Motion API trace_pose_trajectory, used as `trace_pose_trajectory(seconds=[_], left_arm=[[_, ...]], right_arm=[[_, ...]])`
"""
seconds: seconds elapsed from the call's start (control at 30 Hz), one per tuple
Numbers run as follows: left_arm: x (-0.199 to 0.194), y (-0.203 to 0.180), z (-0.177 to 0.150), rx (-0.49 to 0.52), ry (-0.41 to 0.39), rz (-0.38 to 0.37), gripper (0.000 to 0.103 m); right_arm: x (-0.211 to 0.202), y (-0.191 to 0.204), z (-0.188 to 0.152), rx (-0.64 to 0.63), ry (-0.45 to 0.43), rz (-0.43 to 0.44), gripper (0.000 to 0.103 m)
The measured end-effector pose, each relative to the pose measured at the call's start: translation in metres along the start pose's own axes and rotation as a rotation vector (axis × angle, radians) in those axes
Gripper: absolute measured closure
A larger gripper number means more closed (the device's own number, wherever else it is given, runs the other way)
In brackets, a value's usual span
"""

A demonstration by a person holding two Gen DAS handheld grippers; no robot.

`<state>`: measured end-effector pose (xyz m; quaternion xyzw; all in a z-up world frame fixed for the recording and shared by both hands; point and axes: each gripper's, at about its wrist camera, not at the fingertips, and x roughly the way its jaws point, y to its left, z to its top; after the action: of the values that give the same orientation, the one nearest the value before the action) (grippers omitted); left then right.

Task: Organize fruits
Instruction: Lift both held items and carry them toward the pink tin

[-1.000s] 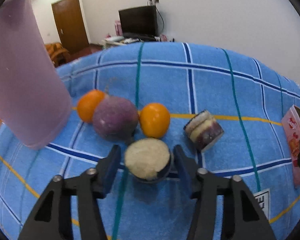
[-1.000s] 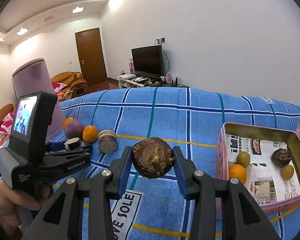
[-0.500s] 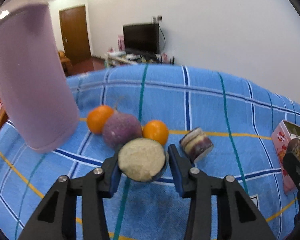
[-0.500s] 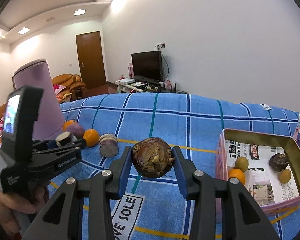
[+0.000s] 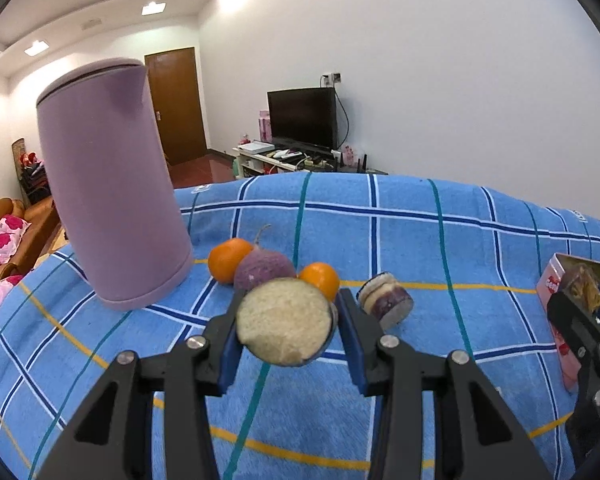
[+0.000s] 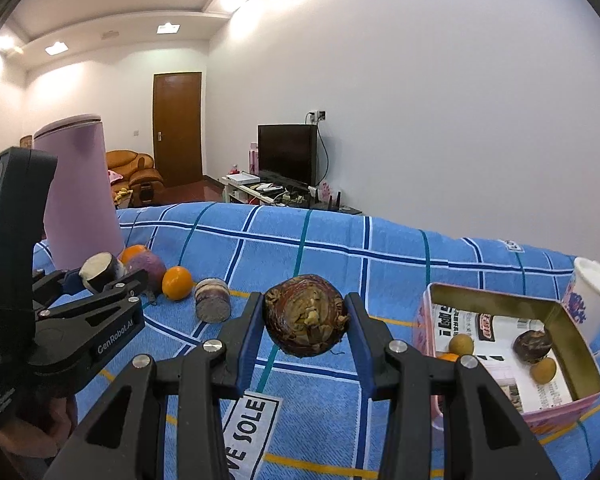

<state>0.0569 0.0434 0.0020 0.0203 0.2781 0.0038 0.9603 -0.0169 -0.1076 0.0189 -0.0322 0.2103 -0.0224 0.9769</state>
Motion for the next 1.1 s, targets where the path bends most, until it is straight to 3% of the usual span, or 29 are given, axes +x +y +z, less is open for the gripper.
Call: trace_pose_trajectory(seconds=[1.1], left_arm=[[-0.035, -0.039, -0.024, 0.046, 0.026, -0.028, 0.058]], right_arm=[[-0.04, -0.034, -0.02, -0.018, 0.011, -0.019, 0.06]])
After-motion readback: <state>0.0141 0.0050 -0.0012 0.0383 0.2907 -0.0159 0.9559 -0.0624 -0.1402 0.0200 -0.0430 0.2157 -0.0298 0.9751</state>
